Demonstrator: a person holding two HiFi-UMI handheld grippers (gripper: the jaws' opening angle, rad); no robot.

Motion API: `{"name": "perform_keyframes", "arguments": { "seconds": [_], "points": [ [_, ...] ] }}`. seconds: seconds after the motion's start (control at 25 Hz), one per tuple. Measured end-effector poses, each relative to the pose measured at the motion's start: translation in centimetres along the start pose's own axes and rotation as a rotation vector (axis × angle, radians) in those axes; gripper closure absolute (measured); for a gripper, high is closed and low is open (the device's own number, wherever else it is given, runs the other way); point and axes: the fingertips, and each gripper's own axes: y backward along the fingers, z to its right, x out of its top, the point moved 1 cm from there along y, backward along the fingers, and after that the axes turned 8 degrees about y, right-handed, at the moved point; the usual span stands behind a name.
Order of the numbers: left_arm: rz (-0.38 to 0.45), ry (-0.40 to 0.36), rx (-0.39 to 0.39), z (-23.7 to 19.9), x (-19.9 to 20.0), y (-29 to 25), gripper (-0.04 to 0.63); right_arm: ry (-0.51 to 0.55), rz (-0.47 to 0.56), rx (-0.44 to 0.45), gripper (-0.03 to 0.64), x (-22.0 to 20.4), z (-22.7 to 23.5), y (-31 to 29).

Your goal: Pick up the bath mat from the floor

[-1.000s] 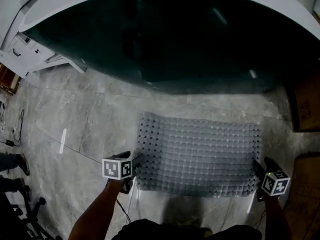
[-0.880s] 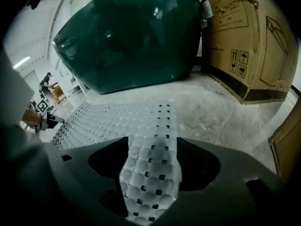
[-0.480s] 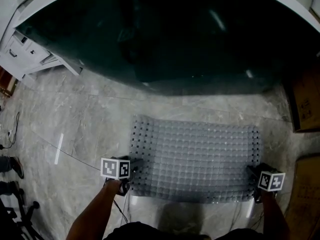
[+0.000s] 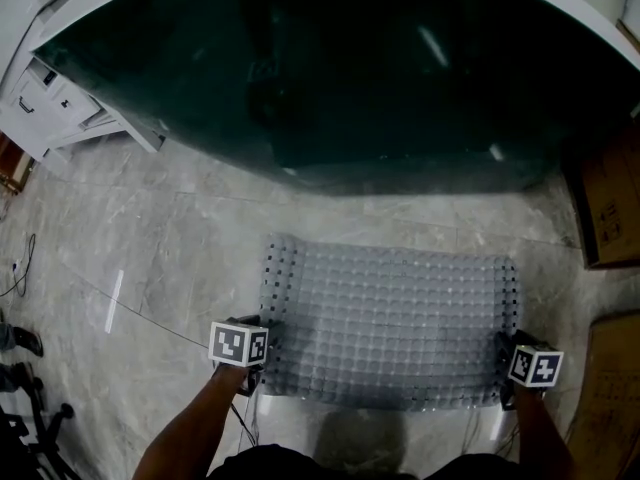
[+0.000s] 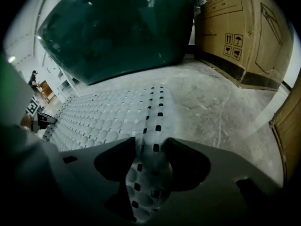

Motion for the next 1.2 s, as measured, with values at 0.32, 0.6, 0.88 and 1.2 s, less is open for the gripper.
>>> {"name": "perform_keyframes", "arguments": {
  "seconds": [0.32,0.6,0.88,1.2],
  "points": [
    [0.06,-0.054,-0.066,1.5,0.5,1.2,0.448,0.088,0.049,0.058,0.546,1.7,-3.0,1.6],
    [0.167,-0.074,-0.17,4.0,1.6,4.8,0.479,0.085,0.173,0.104,0.558,4.0,-4.7,5.6],
    [0.27,-0.085,-0.179,6.5,4.5,8.2,0.492,0.095,0.269,0.156,0.56,7.6,-6.1,8.9],
    [0.383,-0.11,-0.203,9.6,7.9,15.0,0.497,0.082,0.383,0.203,0.561,12.9,-8.5,15.6]
  ]
}}
